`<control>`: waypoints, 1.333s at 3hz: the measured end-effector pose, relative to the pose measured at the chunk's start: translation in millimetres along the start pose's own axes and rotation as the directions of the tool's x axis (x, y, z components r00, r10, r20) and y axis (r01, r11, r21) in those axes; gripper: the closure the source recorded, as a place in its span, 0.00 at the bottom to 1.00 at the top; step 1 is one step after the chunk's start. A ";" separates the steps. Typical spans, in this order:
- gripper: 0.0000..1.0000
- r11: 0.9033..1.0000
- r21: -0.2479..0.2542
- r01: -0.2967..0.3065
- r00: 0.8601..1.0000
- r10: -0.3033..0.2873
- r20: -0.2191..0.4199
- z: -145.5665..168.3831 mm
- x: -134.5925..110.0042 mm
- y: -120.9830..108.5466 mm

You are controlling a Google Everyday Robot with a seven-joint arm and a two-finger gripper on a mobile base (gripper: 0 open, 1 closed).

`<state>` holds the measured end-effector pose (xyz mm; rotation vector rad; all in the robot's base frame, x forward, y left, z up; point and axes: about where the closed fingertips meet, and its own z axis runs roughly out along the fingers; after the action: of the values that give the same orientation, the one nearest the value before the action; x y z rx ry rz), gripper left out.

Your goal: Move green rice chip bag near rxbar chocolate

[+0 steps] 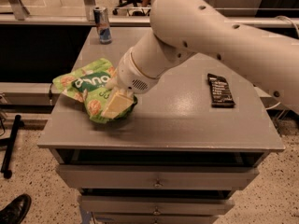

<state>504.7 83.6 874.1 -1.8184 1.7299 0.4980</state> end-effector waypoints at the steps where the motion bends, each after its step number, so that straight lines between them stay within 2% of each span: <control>1: 1.00 0.997 0.060 0.046 0.999 -0.047 0.017 -30.2 -15.1 -16.7; 2: 1.00 0.986 0.133 0.096 0.995 -0.099 0.017 -68.6 -25.9 -34.0; 4: 1.00 0.980 0.168 0.109 0.994 -0.109 -0.008 -78.5 -21.7 -40.9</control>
Offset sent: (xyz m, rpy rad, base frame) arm 0.0400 -0.0461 0.1202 0.0342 -0.2699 -0.0167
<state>533.8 50.6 953.9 -1.7801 1.6092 0.2990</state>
